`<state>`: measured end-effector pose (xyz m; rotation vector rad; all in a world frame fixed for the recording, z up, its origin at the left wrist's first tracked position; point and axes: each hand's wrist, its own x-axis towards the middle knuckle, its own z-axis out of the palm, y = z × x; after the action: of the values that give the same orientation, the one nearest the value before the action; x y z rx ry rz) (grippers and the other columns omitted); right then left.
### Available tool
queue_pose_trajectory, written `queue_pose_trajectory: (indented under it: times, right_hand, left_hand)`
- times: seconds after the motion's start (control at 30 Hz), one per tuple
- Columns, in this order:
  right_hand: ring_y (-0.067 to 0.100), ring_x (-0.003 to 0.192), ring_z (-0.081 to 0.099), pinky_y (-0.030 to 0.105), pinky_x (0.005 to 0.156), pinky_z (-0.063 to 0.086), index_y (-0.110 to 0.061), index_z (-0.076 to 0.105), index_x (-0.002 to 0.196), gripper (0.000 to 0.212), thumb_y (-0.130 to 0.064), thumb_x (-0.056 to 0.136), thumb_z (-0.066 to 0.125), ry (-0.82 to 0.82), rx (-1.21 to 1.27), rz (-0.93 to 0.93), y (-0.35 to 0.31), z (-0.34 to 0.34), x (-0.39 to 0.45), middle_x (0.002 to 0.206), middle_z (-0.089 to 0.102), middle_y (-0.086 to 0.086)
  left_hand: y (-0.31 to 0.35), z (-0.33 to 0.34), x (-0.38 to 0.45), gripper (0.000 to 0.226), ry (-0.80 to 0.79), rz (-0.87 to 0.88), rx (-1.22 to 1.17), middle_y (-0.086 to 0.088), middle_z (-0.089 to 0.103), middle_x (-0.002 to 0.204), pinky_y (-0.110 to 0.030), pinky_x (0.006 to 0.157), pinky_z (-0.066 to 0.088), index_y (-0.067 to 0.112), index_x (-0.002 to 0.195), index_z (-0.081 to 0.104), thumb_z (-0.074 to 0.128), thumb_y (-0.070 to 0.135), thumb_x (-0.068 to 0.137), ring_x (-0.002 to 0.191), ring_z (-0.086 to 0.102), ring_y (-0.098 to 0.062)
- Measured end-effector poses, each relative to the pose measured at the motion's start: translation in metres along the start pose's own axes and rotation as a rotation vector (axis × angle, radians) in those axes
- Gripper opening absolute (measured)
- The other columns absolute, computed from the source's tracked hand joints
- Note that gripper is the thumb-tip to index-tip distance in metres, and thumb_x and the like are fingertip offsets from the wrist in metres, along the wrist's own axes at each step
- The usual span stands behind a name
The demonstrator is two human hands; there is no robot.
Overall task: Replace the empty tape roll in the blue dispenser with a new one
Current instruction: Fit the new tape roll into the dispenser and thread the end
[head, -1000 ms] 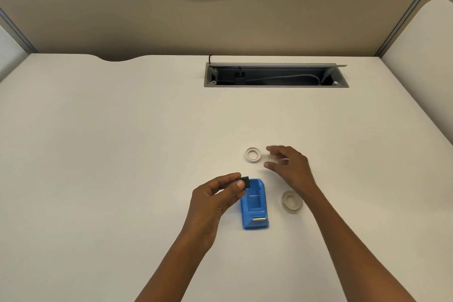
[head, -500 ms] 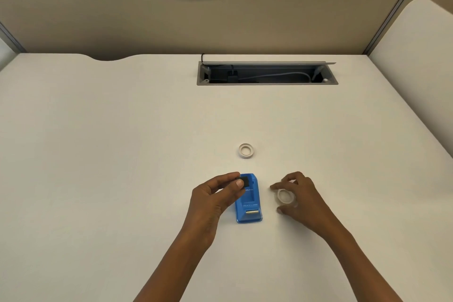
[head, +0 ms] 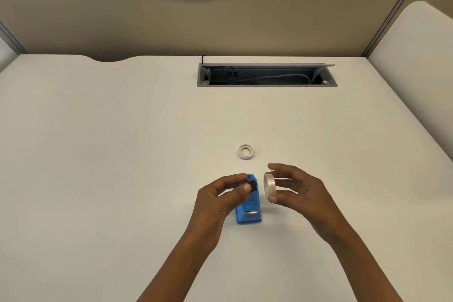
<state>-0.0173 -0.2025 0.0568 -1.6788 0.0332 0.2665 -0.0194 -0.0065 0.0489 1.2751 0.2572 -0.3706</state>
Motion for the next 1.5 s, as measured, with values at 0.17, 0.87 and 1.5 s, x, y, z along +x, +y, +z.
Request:
queue_pose_trajectory:
  times: [0.17,0.87,1.5]
  right_hand:
    - [0.014,0.102,0.066,0.025,0.079,0.057,-0.025,0.066,0.107,0.050,-0.004,0.064,0.080,-0.044,0.068,-0.045,-0.009,0.010,-0.001,0.109,0.071,-0.006]
    - [0.017,0.101,0.067,0.028,0.083,0.057,-0.019,0.067,0.107,0.045,-0.001,0.067,0.078,-0.074,0.018,-0.070,-0.005,0.023,-0.003,0.106,0.072,-0.001]
    - [0.016,0.095,0.069,0.031,0.078,0.059,-0.022,0.069,0.101,0.048,-0.002,0.059,0.083,-0.049,-0.067,-0.034,0.008,0.024,-0.005,0.098,0.074,0.001]
  left_hand:
    - [0.001,0.002,-0.002,0.040,-0.024,0.019,0.006,0.004,0.077,0.094,-0.021,0.075,0.057,0.025,0.091,0.075,0.080,0.034,0.052,0.089,0.072,-0.016]
    - [-0.001,0.000,-0.014,0.021,0.006,0.043,0.147,0.003,0.075,0.100,-0.017,0.075,0.055,0.026,0.096,0.075,0.071,0.016,0.077,0.093,0.070,-0.011]
    - [-0.008,0.003,-0.019,0.021,0.056,-0.024,0.157,0.004,0.077,0.091,-0.026,0.083,0.053,0.027,0.091,0.076,0.074,0.016,0.074,0.087,0.071,-0.010]
